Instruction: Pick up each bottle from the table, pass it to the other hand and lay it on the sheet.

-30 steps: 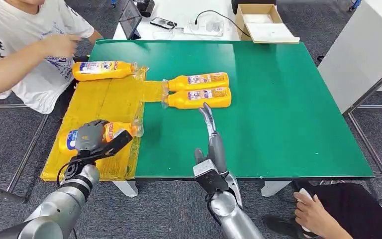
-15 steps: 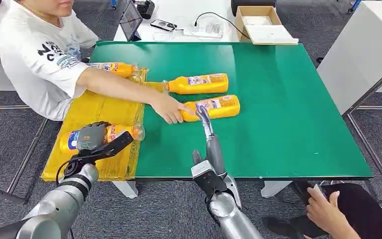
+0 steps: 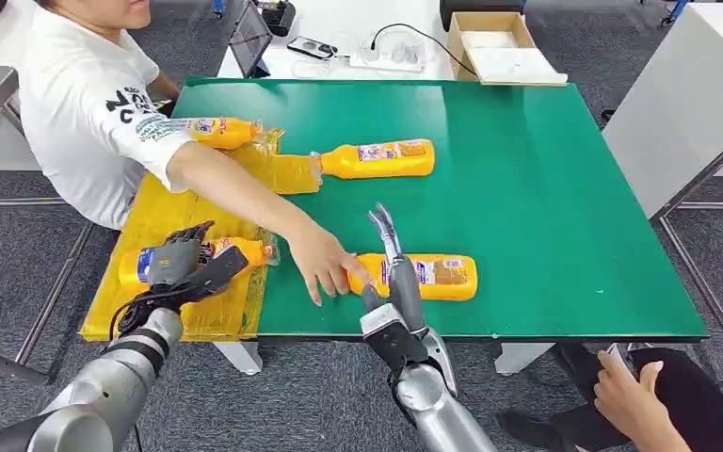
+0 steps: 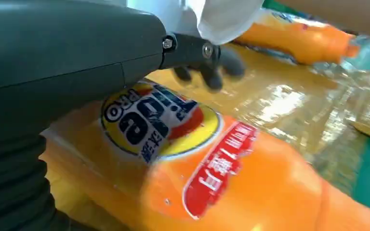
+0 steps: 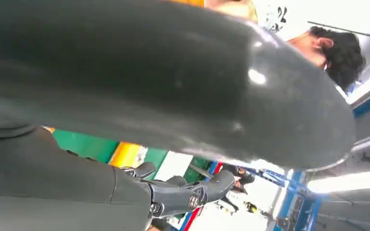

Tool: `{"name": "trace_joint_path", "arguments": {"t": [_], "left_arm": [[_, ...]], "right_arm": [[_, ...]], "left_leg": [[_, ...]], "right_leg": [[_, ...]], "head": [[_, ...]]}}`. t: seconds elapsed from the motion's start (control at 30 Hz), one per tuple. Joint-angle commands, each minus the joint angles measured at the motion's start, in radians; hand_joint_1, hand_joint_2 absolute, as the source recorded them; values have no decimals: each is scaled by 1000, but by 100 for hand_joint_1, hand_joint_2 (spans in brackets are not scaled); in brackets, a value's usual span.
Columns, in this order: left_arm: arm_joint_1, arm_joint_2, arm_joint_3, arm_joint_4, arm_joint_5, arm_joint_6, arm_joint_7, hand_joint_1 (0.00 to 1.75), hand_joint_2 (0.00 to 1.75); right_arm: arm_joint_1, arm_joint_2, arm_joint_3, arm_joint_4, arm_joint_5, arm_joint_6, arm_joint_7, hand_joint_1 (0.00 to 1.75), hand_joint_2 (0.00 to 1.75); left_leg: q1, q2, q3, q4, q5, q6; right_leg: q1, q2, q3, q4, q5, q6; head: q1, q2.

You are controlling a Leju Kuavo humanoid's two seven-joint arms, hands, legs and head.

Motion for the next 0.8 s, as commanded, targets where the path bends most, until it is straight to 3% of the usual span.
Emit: {"name": "trace_joint_path", "arguments": {"t": [0.03,0.1,0.37,0.53,0.63,0.7,0.73,0.8], "left_arm": [[-8,-23,62,66,85,-189,-53,0,0],[-22,-22,45,55,112,-267,-80,0,0],[-35,-23,12,40,166,-308,-98,0,0],[-30,-36,71,8,339,-405,-177,0,0],[-28,-50,85,-9,383,-391,-189,0,0],[-13,-86,157,-69,533,-304,-265,0,0],[-3,-101,162,-103,588,-254,-306,0,0],[53,-128,107,-250,732,-142,-306,0,0]], "right_arm": [[-49,9,-55,106,-4,21,6,0,0],[-54,16,-80,114,-14,30,9,0,0],[-55,26,-112,116,-24,34,3,0,0],[-62,23,-119,131,-6,26,12,0,0],[-63,17,-121,137,0,27,24,0,0],[-79,-8,-97,167,68,31,104,0,0],[-88,-26,-82,178,102,47,139,0,175],[-109,-53,-67,204,177,46,201,0,175]], "left_leg": [[0,1,3,-1,0,0],[0,-1,4,-1,0,1],[0,-1,4,-1,2,0],[0,-1,5,-1,2,1],[0,-1,5,-1,2,1],[1,0,4,-1,2,1],[0,-1,3,-1,2,1],[0,-1,2,-1,2,1]], "right_leg": [[0,0,3,-1,0,-2],[0,-1,4,-1,0,-2],[0,-1,4,-1,1,-2],[0,-1,5,-1,1,-1],[1,-1,5,-2,1,-2],[1,-1,4,-2,1,-2],[1,-1,4,-2,1,-2],[1,-2,4,-2,1,-2]], "head": [[0,0],[0,0],[0,0],[0,0],[0,0],[0,0],[0,0],[0,0]]}}
